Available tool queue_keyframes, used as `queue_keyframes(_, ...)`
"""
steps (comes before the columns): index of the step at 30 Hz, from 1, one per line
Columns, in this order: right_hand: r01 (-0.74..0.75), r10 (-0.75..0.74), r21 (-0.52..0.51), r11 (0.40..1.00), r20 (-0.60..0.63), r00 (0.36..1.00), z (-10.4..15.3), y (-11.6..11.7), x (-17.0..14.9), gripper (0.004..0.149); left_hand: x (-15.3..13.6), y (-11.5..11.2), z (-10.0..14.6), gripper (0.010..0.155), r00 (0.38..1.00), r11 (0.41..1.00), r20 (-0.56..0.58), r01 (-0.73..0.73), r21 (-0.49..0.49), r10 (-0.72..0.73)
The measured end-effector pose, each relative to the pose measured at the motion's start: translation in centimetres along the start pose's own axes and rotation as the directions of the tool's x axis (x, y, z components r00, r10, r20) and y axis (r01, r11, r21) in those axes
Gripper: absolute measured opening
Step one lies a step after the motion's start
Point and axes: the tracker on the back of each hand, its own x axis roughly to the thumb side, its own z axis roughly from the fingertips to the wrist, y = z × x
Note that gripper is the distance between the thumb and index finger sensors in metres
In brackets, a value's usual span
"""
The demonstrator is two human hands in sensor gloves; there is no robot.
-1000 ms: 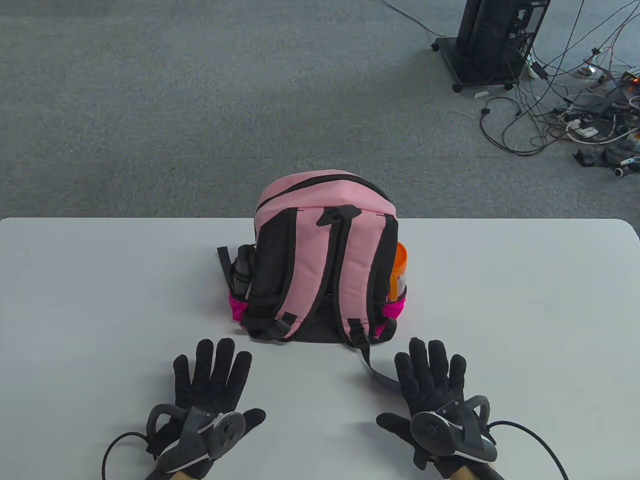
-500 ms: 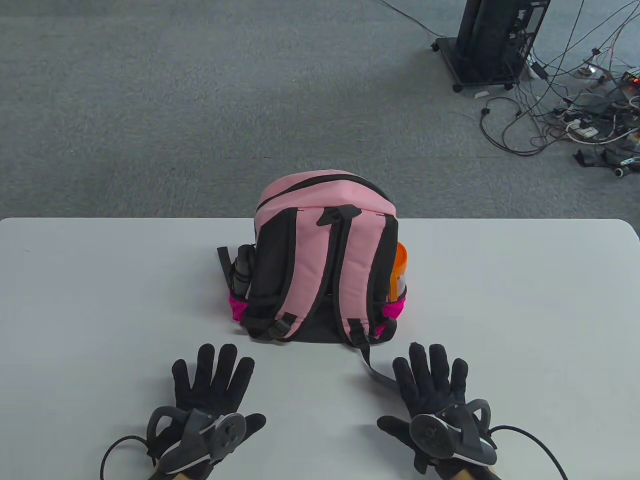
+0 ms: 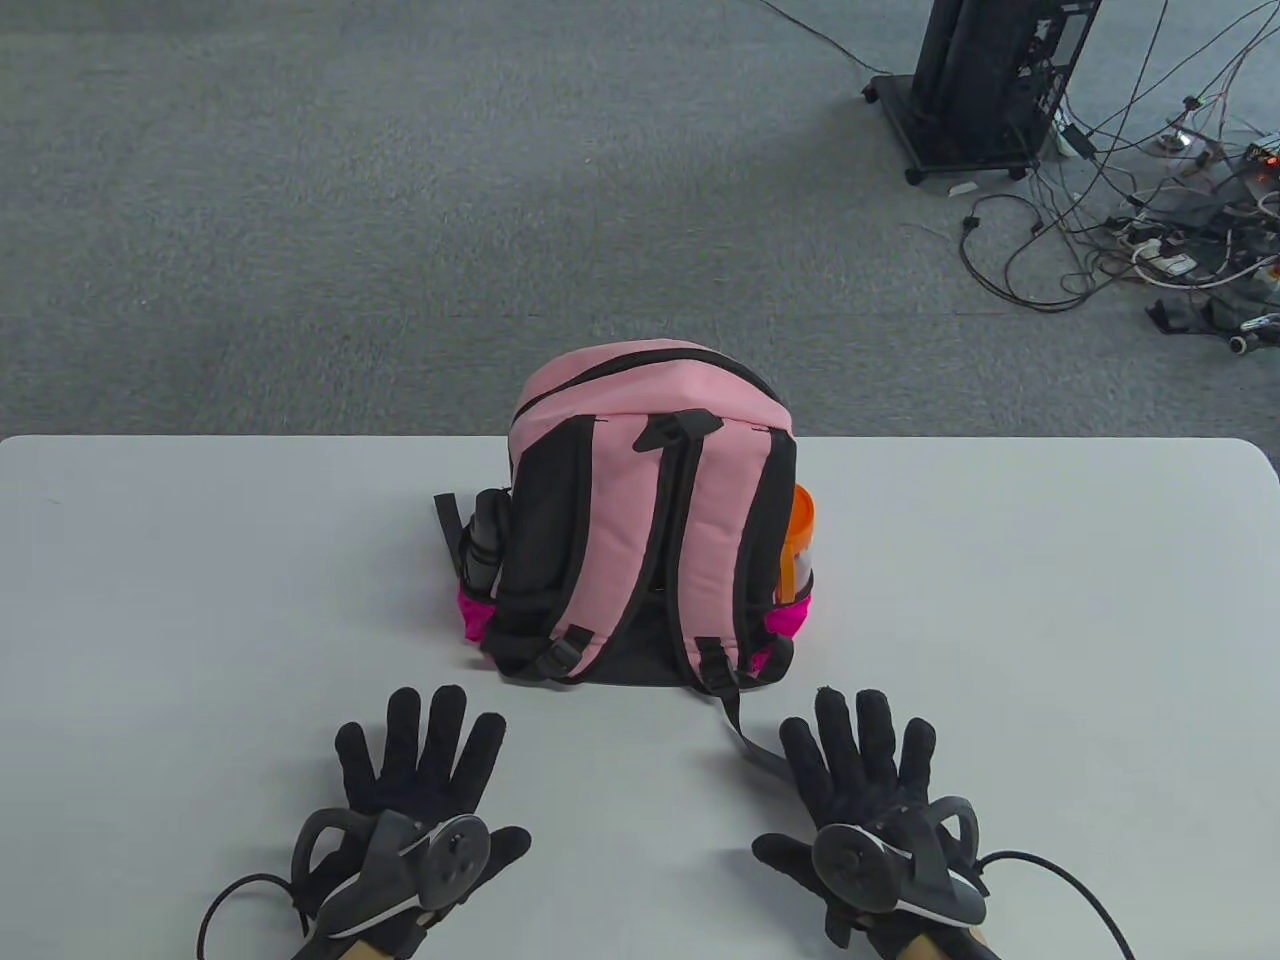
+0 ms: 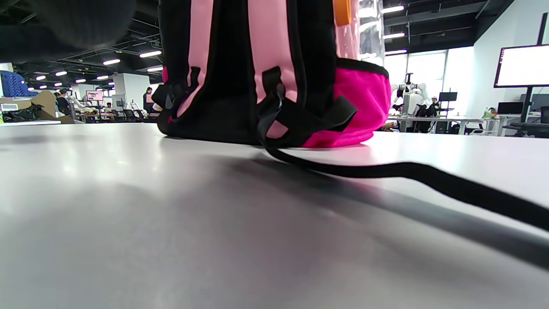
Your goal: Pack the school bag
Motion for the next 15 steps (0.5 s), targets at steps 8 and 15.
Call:
queue_keyframes(8,0.014,-0.014,-0.003,1.0,-0.008,1.0,-0.01,0.07,-0.11,0.098,0.01,0.01,-0.08,0.101,1.0,1.0,-0.001,-0.001,-0.018,0.001)
queue_keyframes(15,0.027,-0.026,0.004,1.0,-0.017,0.999,-0.04,0.19,-0.23,0.098,-0.06,-0.06,-0.17,0.101,1.0,1.0,-0.008,-0.005,-0.022,0.004)
